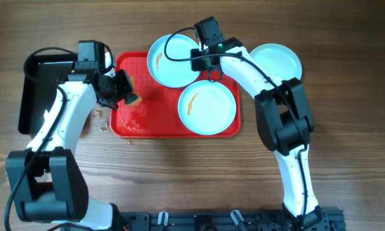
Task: Clean dirty plates on tray and stack at the side
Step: 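Move the right gripper to the left plate and grasp its rim, then scrub the left plate with the sponge in the left gripper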
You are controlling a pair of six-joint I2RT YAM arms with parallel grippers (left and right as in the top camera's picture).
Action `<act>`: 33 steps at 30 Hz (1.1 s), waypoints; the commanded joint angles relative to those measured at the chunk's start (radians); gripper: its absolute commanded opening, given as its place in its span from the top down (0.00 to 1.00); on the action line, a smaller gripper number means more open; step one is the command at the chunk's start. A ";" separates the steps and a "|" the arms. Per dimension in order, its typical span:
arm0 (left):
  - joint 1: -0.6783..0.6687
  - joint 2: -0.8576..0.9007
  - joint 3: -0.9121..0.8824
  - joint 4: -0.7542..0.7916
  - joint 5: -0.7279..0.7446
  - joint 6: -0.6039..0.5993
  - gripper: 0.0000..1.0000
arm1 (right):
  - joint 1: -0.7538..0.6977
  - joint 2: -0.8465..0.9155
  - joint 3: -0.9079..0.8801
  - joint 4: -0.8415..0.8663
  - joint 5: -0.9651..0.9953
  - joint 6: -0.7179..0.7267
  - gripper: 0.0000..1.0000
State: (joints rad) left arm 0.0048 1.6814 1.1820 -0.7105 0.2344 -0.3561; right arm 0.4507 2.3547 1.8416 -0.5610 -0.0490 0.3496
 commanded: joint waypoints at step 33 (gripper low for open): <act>-0.003 0.080 -0.039 0.015 0.061 0.117 0.96 | 0.175 0.024 0.016 -0.114 -0.181 0.050 0.96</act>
State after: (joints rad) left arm 0.0048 1.7172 1.1770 -0.7006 0.2794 -0.2657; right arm 0.6384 2.3550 1.8420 -0.6731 -0.2905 0.3855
